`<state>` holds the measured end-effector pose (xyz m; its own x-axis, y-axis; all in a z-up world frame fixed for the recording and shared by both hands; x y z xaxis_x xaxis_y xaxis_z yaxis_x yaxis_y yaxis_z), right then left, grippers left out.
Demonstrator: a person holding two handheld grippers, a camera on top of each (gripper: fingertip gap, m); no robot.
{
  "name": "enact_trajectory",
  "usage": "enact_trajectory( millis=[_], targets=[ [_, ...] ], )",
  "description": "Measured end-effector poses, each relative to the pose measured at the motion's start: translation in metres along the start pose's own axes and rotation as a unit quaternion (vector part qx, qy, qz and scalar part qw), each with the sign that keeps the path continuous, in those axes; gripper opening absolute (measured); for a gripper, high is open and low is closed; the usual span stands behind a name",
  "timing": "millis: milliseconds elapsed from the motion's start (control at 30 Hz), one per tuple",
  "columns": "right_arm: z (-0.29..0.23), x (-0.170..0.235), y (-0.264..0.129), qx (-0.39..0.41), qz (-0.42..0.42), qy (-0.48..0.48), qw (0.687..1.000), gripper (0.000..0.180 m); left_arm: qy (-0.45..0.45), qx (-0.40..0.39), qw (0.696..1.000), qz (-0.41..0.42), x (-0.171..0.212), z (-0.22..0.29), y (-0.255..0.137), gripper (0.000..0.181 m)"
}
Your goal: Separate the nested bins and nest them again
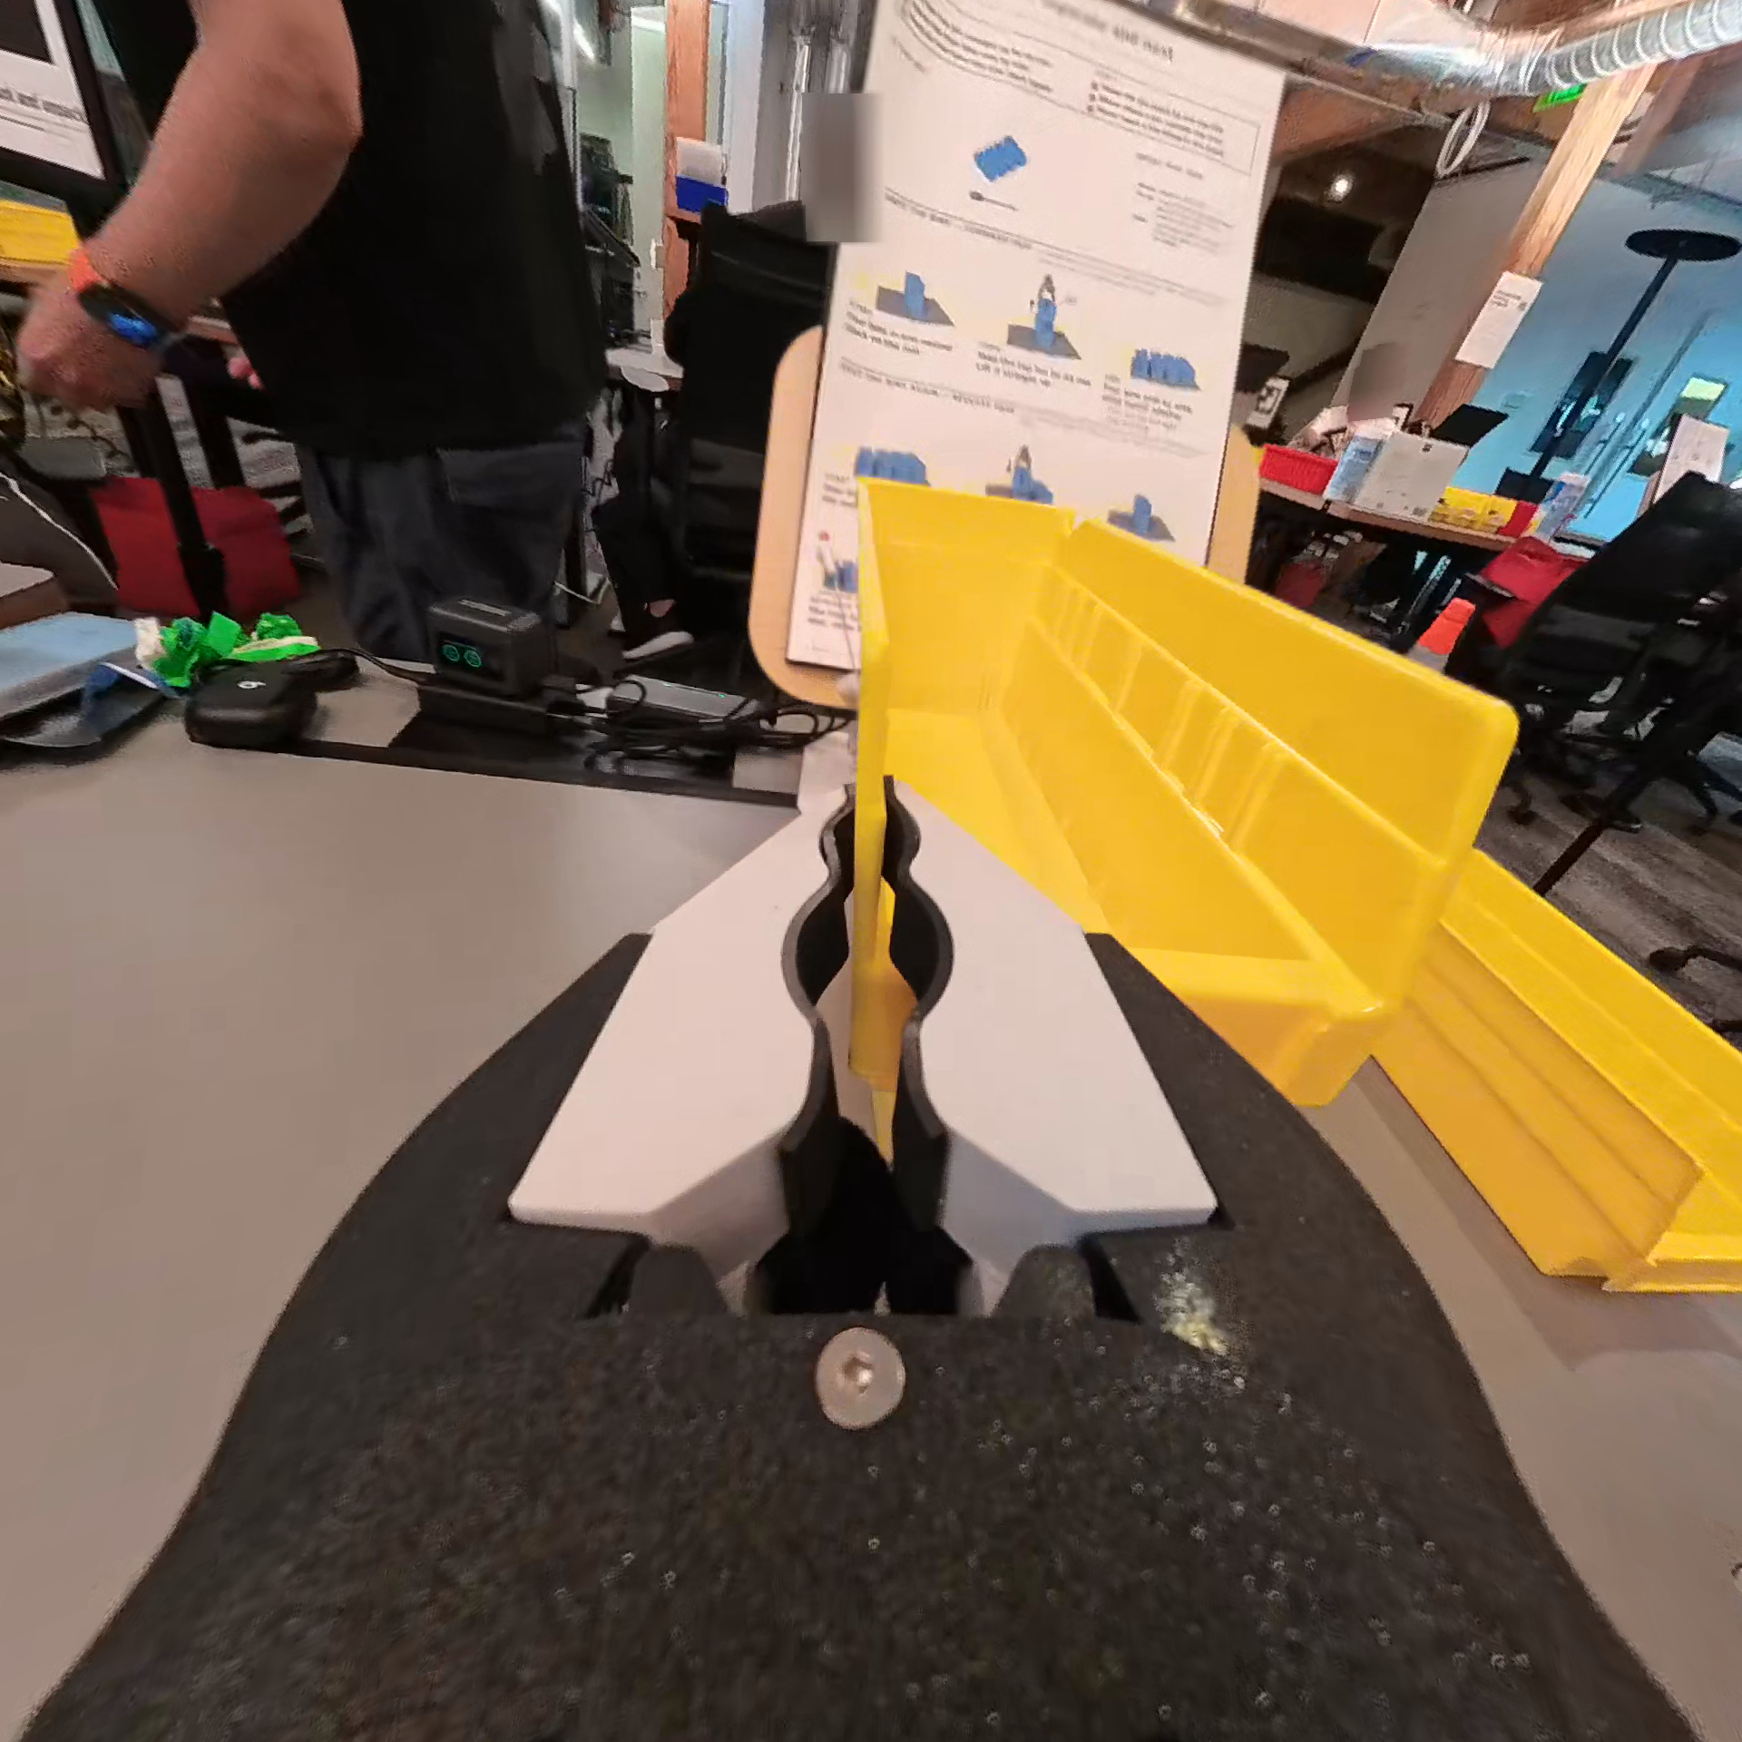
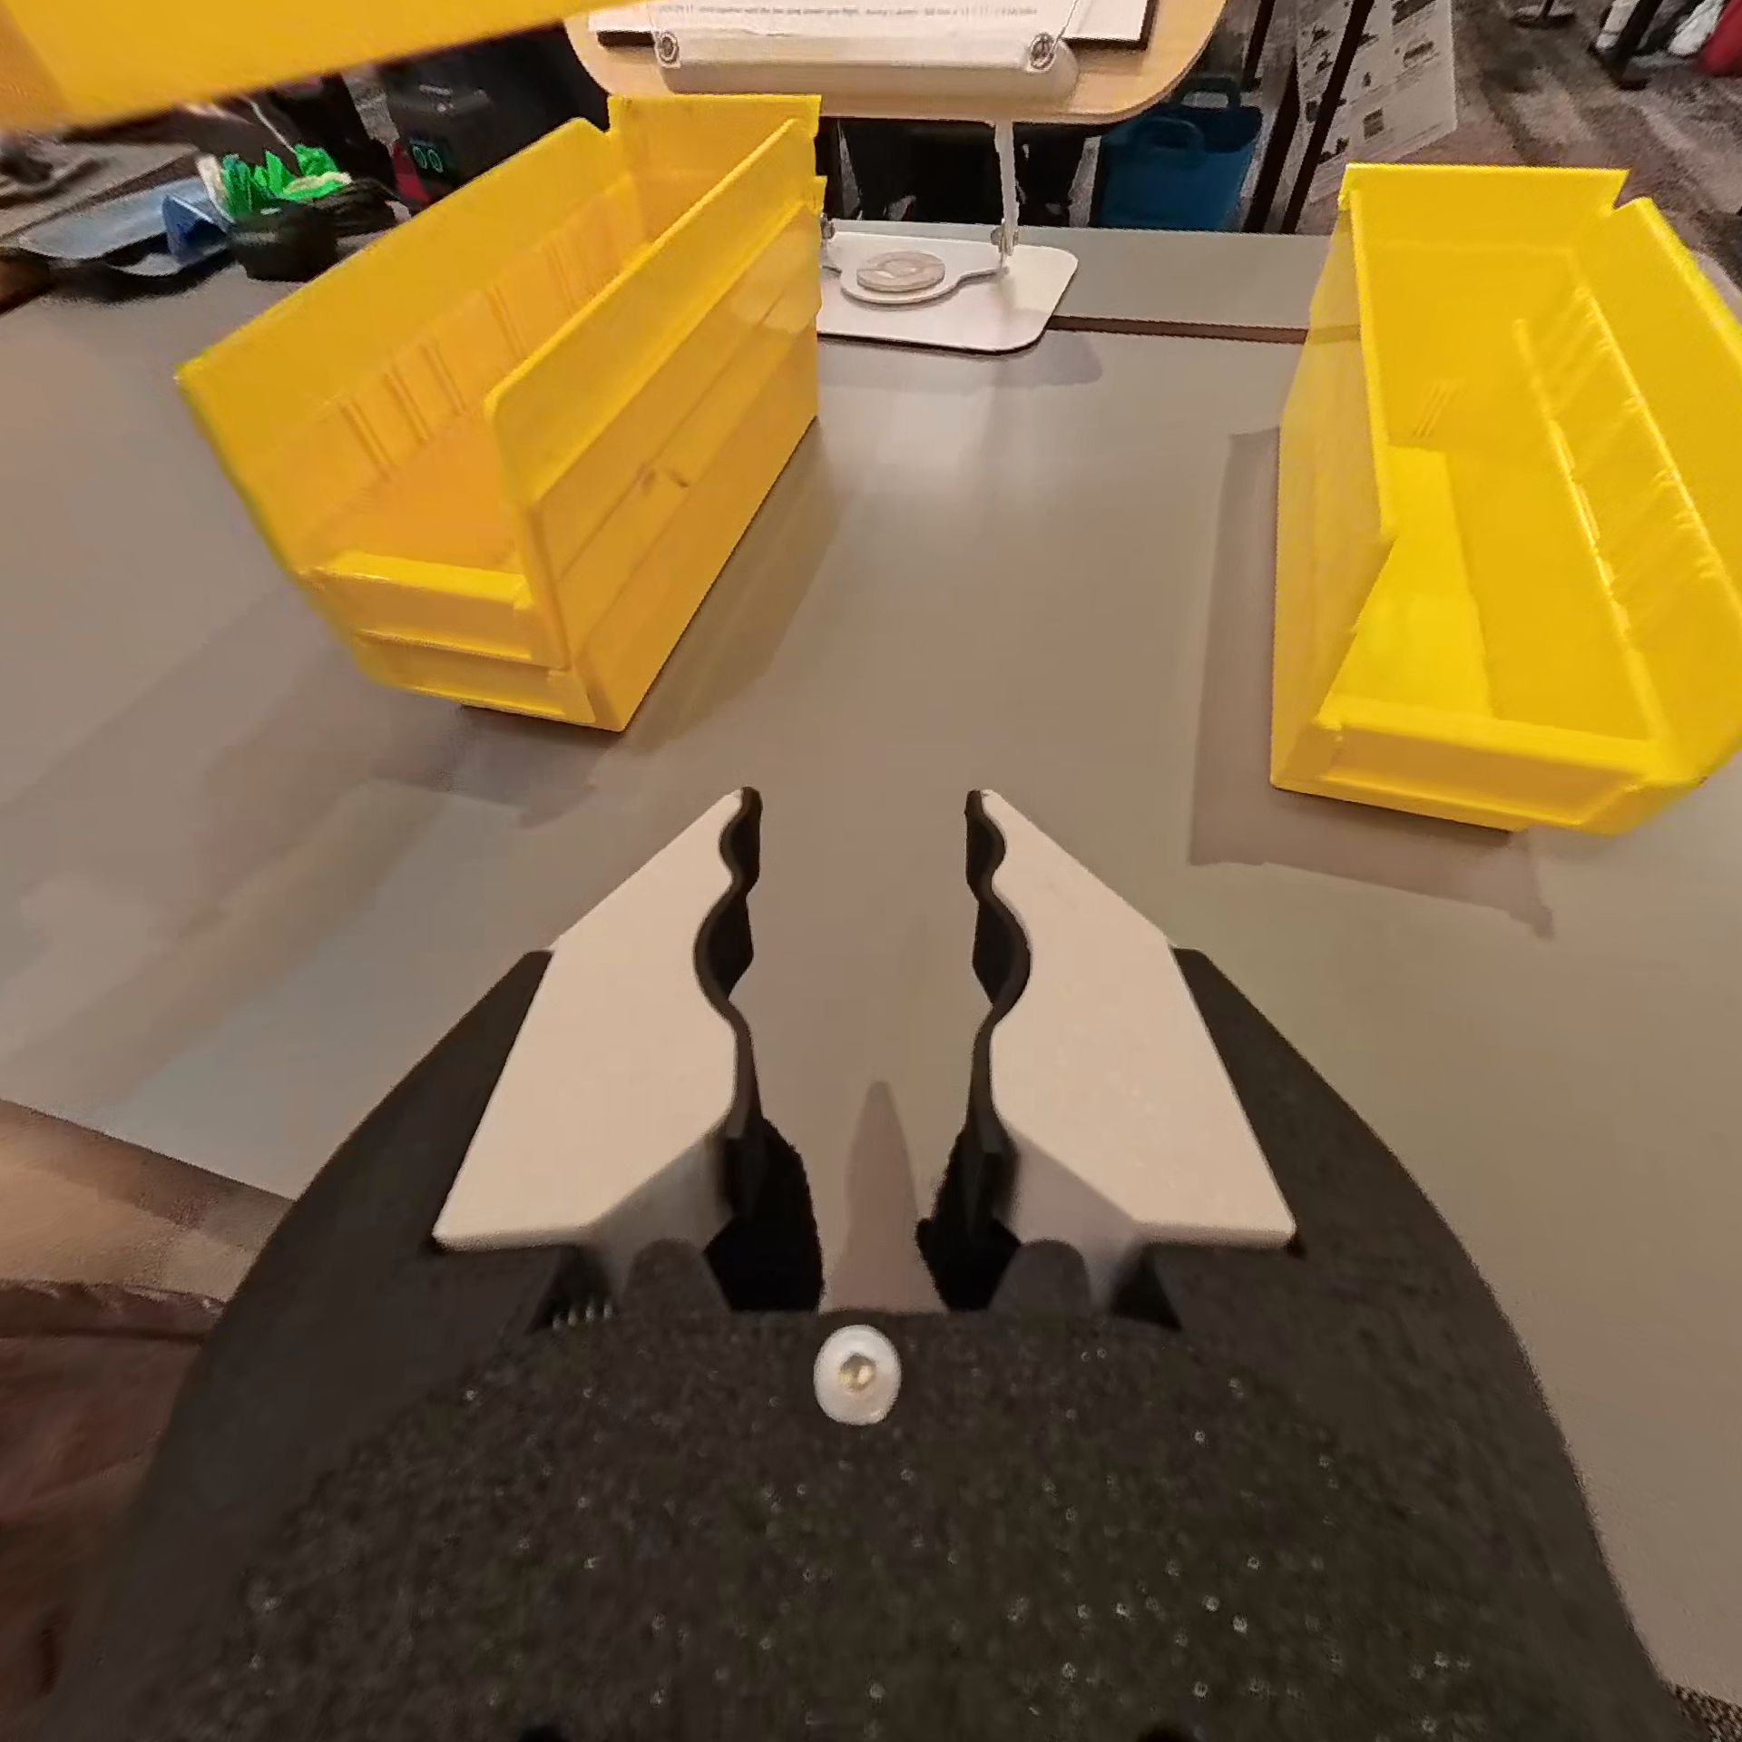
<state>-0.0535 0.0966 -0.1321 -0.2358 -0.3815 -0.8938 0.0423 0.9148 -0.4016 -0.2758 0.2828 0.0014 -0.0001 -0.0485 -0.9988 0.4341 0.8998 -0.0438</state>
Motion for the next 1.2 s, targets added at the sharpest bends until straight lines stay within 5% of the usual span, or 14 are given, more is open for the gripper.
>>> enact_trajectory(
  millis=[333, 1200],
  targets=[
    [0.006, 0.0, -0.003, -0.005, -0.001, 0.026, 1.0, 0.043, 0.023, -0.032, 0.999, -0.028, 0.052, 0.041, 0.018, 0.0],
    [0.003, 0.01, 0.004, -0.014, -0.028, 0.011, 0.999, 0.043, 0.096, -0.064, 0.993, -0.014, 0.102, 0.051, 0.021, 0.0]
  ],
)
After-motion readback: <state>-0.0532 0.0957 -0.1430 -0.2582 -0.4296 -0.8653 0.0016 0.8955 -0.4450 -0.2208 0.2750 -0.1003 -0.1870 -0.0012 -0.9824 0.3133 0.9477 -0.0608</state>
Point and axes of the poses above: each gripper's, where its closed fingertips meet, y out along the fingers, x out of its underside, z = x × y across the jaws, the point moved 2 cm from there along -y, back along the fingers, and after that the axes turned 9 degrees about y, right-handed, at the moved point
